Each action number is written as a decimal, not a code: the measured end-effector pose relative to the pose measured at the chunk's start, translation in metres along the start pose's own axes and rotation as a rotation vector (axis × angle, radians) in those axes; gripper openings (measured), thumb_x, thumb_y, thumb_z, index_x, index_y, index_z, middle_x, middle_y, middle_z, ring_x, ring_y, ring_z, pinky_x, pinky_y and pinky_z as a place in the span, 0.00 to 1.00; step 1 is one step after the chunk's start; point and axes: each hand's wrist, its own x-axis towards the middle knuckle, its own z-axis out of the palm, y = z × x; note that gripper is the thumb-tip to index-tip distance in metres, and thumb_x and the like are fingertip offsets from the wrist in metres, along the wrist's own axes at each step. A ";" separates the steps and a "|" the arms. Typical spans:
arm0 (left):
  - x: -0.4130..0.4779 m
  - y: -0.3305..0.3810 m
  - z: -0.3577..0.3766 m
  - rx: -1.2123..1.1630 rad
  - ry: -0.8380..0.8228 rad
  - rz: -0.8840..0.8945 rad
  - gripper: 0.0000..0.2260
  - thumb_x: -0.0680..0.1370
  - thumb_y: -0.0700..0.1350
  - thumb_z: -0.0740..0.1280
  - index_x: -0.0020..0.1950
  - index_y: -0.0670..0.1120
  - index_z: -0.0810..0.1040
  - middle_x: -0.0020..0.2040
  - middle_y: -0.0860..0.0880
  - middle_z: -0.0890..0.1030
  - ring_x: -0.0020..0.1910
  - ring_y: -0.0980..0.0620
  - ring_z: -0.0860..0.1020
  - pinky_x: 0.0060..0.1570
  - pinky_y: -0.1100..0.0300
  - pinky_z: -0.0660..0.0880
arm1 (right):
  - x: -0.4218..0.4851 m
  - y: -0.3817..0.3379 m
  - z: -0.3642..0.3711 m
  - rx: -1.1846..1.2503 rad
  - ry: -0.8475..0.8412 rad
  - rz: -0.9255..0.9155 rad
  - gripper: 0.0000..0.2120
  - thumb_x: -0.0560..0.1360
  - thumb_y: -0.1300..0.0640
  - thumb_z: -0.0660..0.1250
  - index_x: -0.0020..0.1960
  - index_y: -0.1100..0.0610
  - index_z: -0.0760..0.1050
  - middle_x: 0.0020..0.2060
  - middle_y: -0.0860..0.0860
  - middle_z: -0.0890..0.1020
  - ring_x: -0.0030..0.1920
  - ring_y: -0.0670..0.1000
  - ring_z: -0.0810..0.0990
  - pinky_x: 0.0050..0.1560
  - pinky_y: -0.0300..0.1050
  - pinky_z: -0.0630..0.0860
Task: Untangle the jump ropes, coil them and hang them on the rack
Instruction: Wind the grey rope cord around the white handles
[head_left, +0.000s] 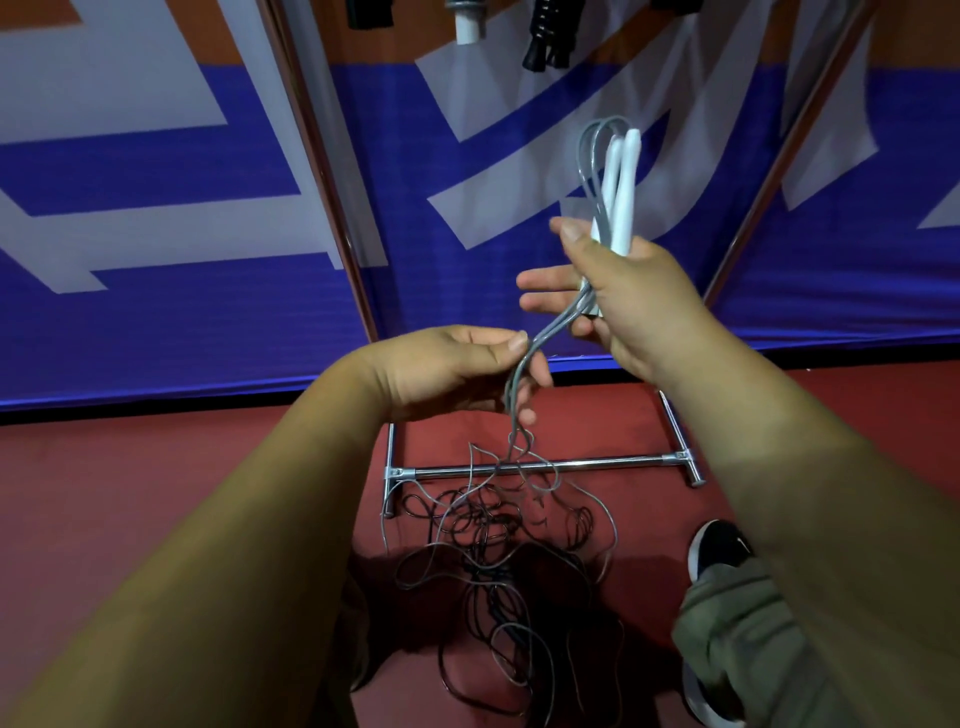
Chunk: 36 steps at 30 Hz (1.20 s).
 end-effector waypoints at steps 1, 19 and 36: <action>0.000 0.002 0.000 -0.014 -0.017 0.014 0.15 0.88 0.48 0.57 0.59 0.41 0.80 0.53 0.40 0.82 0.54 0.42 0.82 0.64 0.49 0.76 | 0.000 0.000 -0.002 -0.006 -0.010 -0.001 0.17 0.86 0.45 0.64 0.72 0.51 0.73 0.49 0.58 0.89 0.50 0.58 0.90 0.28 0.36 0.71; 0.012 -0.004 -0.025 0.608 0.685 0.004 0.02 0.81 0.45 0.73 0.49 0.49 0.85 0.44 0.43 0.86 0.40 0.52 0.78 0.51 0.49 0.80 | -0.016 0.003 -0.008 -0.268 -0.464 0.439 0.22 0.82 0.51 0.71 0.72 0.57 0.74 0.57 0.67 0.86 0.55 0.62 0.89 0.55 0.56 0.86; -0.014 0.018 -0.029 0.507 0.394 -0.022 0.05 0.77 0.44 0.71 0.50 0.49 0.84 0.44 0.44 0.81 0.43 0.51 0.77 0.50 0.52 0.76 | -0.012 0.004 -0.005 -0.079 -0.422 0.500 0.20 0.86 0.52 0.66 0.65 0.69 0.71 0.53 0.73 0.84 0.55 0.69 0.87 0.51 0.51 0.87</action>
